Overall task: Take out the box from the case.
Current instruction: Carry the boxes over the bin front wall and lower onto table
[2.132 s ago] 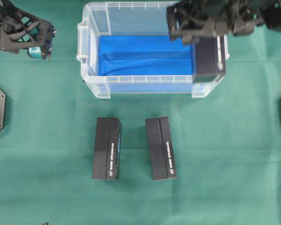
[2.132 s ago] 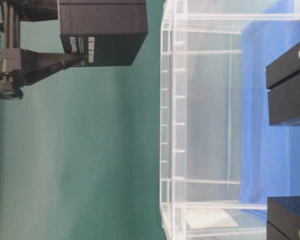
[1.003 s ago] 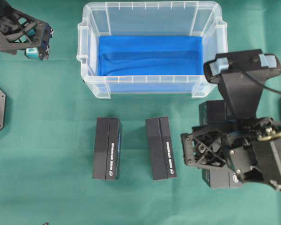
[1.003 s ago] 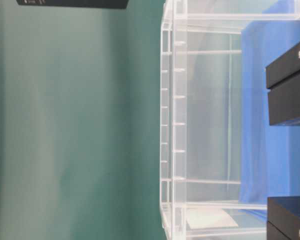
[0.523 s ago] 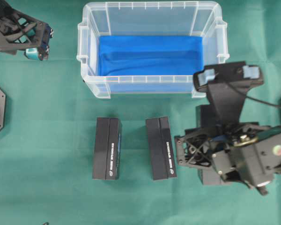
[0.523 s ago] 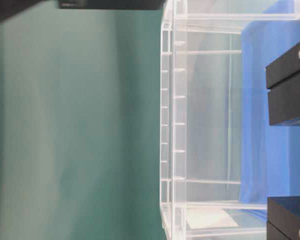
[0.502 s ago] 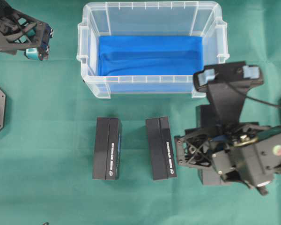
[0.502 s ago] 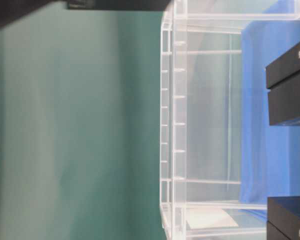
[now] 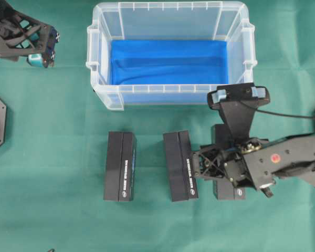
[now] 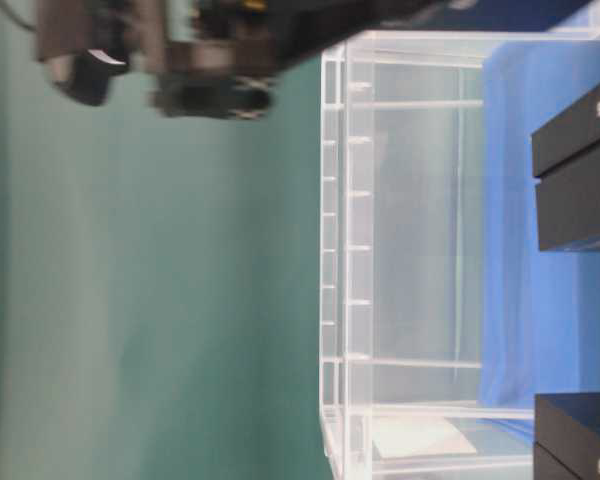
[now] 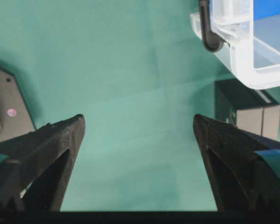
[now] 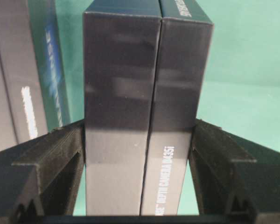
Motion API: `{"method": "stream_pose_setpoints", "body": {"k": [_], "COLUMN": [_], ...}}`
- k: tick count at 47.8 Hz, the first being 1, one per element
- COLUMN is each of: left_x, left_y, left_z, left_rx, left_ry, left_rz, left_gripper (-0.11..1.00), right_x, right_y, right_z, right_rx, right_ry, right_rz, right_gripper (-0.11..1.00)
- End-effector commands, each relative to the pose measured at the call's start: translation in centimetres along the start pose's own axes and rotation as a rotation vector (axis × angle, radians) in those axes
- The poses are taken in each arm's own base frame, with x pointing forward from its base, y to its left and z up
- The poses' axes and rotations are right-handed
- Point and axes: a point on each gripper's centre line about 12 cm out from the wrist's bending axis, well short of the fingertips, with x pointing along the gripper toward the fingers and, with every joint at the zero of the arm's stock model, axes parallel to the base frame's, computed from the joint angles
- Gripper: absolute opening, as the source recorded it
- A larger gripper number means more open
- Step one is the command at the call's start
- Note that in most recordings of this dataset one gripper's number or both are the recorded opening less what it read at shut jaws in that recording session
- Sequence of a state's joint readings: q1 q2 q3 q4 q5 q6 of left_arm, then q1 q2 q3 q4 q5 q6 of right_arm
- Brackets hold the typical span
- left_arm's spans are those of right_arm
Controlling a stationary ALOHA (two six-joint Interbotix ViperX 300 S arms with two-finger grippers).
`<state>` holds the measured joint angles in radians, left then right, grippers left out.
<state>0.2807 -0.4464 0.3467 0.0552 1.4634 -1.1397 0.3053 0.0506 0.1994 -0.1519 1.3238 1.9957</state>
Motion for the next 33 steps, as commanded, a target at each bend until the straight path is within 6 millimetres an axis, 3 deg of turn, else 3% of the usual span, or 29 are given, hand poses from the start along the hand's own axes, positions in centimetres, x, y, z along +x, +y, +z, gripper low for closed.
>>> {"method": "stream_pose_setpoints", "body": {"k": [1, 11, 33], "left_x": [-0.7, -0.7, -0.6], "left_y": [0.0, 0.0, 0.0], "left_z": [0.0, 0.0, 0.0], "left_rx": [0.000, 0.000, 0.002], "left_ry": [-0.009, -0.009, -0.009], "left_rz": [-0.021, -0.020, -0.020], "left_gripper": [0.99, 0.99, 0.99], "right_x": [0.3, 2.4, 2.0], "right_y": [0.0, -0.4, -0.4], "right_z": [0.3, 0.0, -0.3], "right_rx": [0.013, 0.031, 0.031], "right_ry": [0.025, 0.079, 0.114], "right_rz": [0.032, 0.049, 0.083], "right_gripper": [0.66, 0.66, 0.66]}}
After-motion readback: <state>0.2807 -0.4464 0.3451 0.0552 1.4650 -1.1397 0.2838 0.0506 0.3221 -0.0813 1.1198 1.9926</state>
